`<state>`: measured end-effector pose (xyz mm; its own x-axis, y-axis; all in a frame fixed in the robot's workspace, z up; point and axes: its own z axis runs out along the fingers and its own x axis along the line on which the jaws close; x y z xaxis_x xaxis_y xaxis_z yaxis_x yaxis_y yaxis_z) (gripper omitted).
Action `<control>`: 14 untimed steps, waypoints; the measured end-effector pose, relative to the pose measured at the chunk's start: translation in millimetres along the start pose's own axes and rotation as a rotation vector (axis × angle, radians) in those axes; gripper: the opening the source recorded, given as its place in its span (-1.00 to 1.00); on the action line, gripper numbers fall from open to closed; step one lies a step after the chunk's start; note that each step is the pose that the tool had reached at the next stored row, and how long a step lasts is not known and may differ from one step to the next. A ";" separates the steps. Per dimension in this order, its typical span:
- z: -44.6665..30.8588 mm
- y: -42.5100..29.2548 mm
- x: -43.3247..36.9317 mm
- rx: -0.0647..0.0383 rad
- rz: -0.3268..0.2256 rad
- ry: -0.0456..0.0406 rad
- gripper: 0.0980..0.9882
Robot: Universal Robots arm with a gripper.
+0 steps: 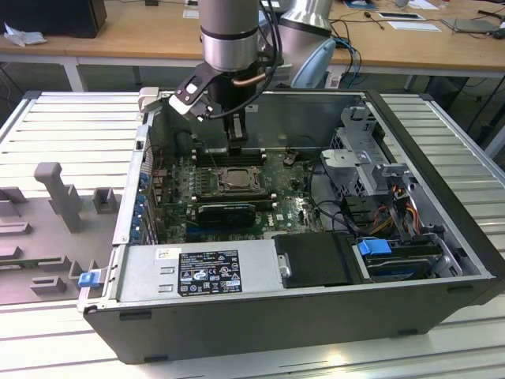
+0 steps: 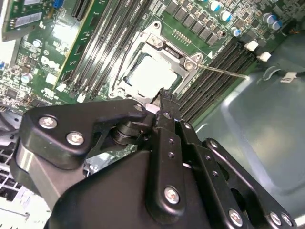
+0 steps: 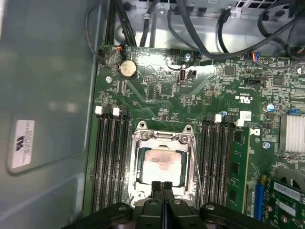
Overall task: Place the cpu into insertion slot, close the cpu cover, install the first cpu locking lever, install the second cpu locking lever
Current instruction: 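Install the first cpu locking lever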
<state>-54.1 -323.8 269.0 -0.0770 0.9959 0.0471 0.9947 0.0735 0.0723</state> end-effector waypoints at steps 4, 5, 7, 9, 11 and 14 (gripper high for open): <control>-13.5 1.0 0.6 0.001 -0.002 0.0002 -0.98; -13.5 1.0 0.7 0.002 -0.011 -0.0031 -0.98; -13.6 0.8 0.6 0.006 -0.068 -0.0065 -0.98; -13.4 0.9 0.6 0.009 -0.126 -0.0039 -0.98; -12.8 0.8 0.6 0.011 -0.175 -0.0006 -0.98; -11.2 0.1 0.6 0.022 -0.238 0.0048 -0.98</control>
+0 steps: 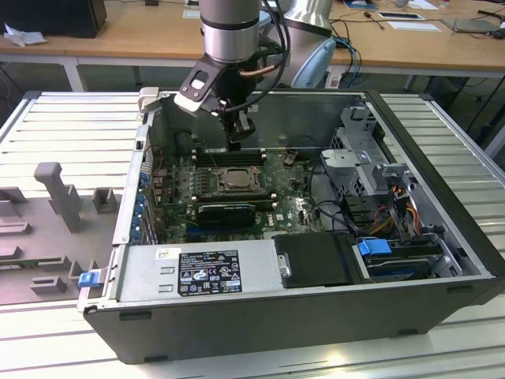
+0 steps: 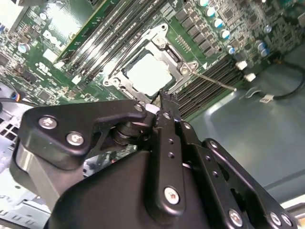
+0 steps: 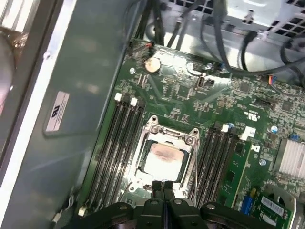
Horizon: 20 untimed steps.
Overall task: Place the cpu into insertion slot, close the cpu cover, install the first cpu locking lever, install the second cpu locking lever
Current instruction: 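Install the first cpu locking lever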
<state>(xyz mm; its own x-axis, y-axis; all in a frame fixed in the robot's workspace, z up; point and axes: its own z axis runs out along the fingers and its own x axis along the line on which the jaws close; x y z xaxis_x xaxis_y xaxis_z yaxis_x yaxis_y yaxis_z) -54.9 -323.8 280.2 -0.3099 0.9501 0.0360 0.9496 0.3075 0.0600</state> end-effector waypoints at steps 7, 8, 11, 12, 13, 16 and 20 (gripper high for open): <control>3.2 -0.3 -0.1 0.021 -0.156 0.0125 -0.98; 3.5 -0.3 -0.1 0.023 -0.187 0.0142 -0.98; 3.7 -0.3 -0.1 0.025 -0.243 0.0171 -0.98; 3.7 -0.3 -0.1 0.025 -0.261 0.0180 -0.98; 3.7 -0.3 -0.1 0.026 -0.278 0.0189 -0.98; 4.0 -0.3 -0.1 0.027 -0.321 0.0212 -0.98; 4.3 -0.6 -0.1 0.028 -0.339 0.0221 -0.98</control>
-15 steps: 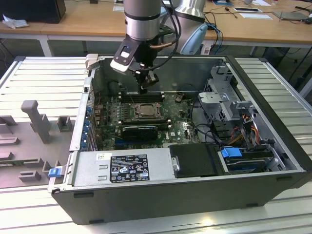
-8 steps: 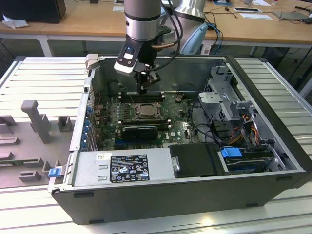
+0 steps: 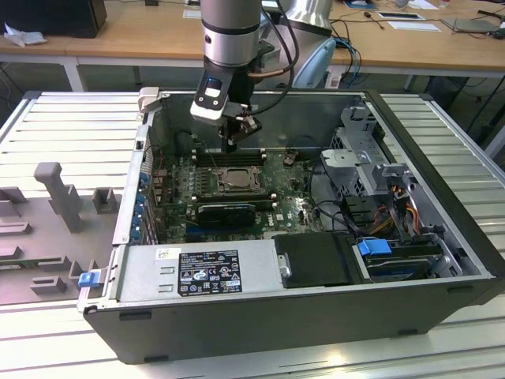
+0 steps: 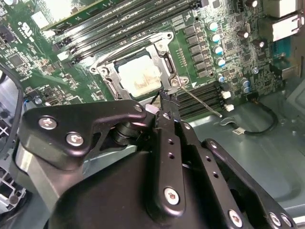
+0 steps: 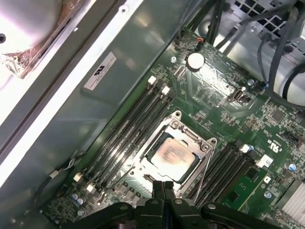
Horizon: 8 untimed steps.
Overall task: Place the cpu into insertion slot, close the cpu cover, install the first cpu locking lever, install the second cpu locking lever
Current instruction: 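Install the first cpu locking lever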
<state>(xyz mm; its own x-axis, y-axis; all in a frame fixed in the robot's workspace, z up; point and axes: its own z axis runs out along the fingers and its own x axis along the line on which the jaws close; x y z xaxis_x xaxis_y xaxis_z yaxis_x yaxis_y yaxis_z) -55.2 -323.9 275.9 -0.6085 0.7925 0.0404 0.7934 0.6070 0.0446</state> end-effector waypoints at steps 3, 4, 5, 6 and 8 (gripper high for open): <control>0.6 -0.1 0.1 0.004 -0.019 0.0011 -0.98; 0.7 -0.1 0.1 0.005 -0.022 0.0016 -0.98; 1.0 -0.1 0.1 0.007 -0.026 0.0027 -0.98; 1.2 -0.1 0.0 0.008 -0.030 0.0035 -0.98; 1.6 -0.2 0.0 0.012 -0.045 0.0053 -0.98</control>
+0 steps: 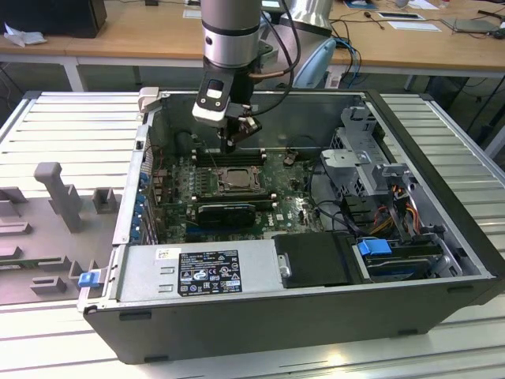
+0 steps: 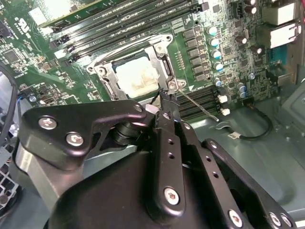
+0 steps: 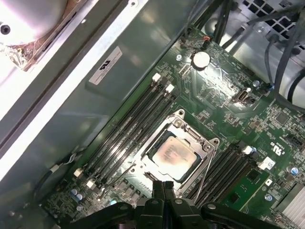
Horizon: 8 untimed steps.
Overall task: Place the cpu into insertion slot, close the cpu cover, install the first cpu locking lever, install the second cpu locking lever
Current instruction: 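Install the first cpu locking lever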
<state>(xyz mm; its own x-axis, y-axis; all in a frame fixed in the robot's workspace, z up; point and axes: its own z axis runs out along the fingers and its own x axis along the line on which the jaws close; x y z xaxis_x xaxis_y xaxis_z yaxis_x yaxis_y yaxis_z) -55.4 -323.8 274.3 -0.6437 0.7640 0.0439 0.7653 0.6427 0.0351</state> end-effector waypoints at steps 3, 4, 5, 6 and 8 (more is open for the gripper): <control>0.2 0.0 0.0 0.002 -0.029 0.0011 -0.98; 0.2 0.0 0.0 0.002 -0.040 0.0014 -0.98; 0.2 0.0 0.0 0.002 -0.049 0.0017 -0.98; 0.2 0.0 0.0 0.003 -0.055 0.0019 -0.98; 0.3 0.0 0.0 0.004 -0.074 0.0025 -0.98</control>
<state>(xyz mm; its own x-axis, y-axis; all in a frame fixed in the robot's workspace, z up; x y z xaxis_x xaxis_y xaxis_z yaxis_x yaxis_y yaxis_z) -55.3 -323.8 274.0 -0.6988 0.7140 0.0437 0.7153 0.6979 0.0346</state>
